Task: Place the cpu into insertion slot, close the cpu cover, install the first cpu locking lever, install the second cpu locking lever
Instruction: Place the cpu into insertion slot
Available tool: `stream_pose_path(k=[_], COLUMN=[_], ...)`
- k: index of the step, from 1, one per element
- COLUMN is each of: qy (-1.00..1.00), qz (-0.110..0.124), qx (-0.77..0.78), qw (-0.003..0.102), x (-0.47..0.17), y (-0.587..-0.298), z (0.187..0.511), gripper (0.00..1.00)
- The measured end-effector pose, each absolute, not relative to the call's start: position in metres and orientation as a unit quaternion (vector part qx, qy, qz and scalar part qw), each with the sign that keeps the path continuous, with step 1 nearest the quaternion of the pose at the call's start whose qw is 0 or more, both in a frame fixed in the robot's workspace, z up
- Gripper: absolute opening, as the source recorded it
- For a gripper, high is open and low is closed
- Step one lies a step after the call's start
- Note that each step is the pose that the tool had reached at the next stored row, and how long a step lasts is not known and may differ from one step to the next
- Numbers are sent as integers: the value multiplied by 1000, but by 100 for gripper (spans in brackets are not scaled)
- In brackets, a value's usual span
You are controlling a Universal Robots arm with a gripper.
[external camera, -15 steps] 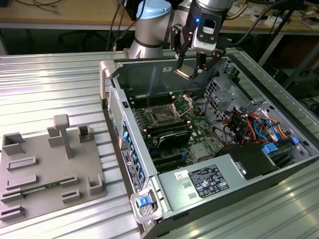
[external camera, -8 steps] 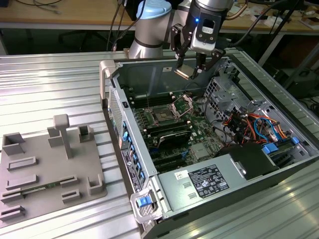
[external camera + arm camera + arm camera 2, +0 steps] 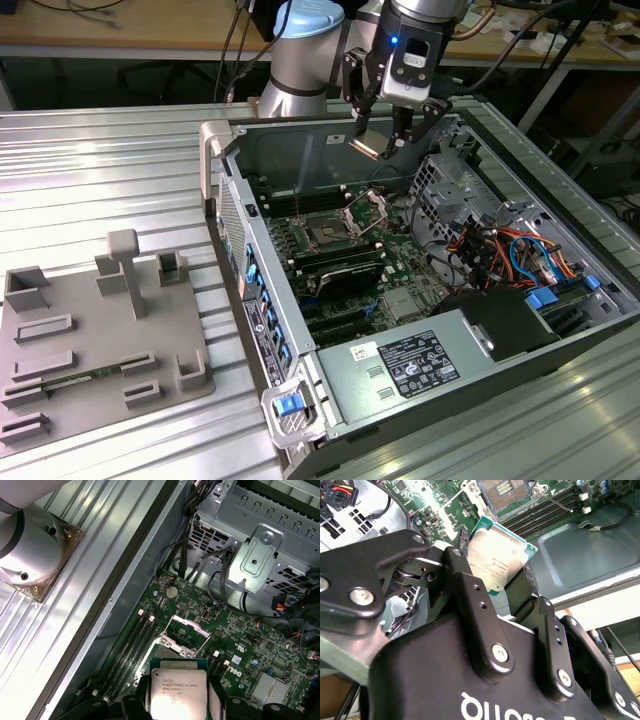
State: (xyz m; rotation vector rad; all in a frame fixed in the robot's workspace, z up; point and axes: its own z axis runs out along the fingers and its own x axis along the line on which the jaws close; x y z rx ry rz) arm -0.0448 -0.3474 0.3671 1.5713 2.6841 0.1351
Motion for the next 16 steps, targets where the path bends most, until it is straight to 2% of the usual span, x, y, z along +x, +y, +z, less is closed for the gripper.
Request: stream_pose_path(k=[16], qy=[854], qz=[43], qx=[518], qw=[15], x=[-46], y=[-347], z=[367], gripper=[55])
